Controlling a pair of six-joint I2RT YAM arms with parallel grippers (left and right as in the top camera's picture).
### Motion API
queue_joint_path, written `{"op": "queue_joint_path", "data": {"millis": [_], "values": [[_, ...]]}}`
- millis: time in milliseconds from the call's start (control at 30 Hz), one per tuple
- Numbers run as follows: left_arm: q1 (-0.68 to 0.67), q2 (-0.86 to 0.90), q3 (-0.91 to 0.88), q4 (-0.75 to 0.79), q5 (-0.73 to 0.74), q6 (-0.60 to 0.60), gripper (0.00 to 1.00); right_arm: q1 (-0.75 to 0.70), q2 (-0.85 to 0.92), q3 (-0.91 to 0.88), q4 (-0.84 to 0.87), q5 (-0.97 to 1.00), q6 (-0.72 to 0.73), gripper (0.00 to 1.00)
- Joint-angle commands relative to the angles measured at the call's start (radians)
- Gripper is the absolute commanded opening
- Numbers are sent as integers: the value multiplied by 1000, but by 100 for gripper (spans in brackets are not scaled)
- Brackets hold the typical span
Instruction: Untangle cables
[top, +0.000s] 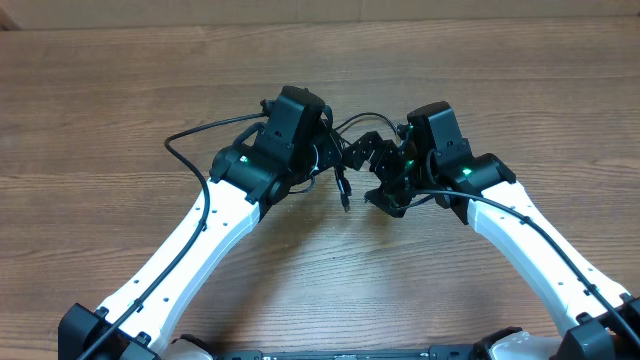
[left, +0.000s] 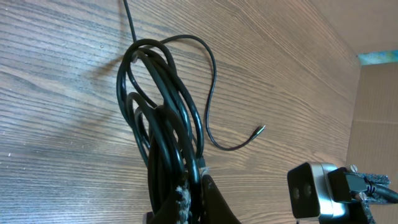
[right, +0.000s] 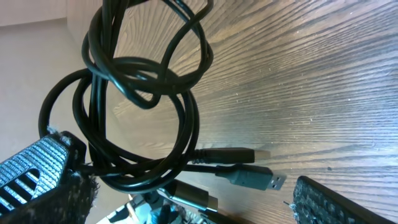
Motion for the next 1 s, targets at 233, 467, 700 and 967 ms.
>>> {"op": "queue_joint_path", "data": {"millis": [233, 467, 700, 967], "values": [[-8, -7, 5, 94, 109, -57, 4, -5, 10, 24, -63, 101, 0, 100], [-8, -7, 5, 151, 135, -77, 4, 36, 10, 19, -61, 110, -29, 100], [-5, -7, 5, 204, 140, -157, 4, 88, 11, 19, -113, 184, -53, 100], [24, -7, 5, 246, 197, -269, 4, 99, 11, 17, -211, 256, -93, 100]]}}
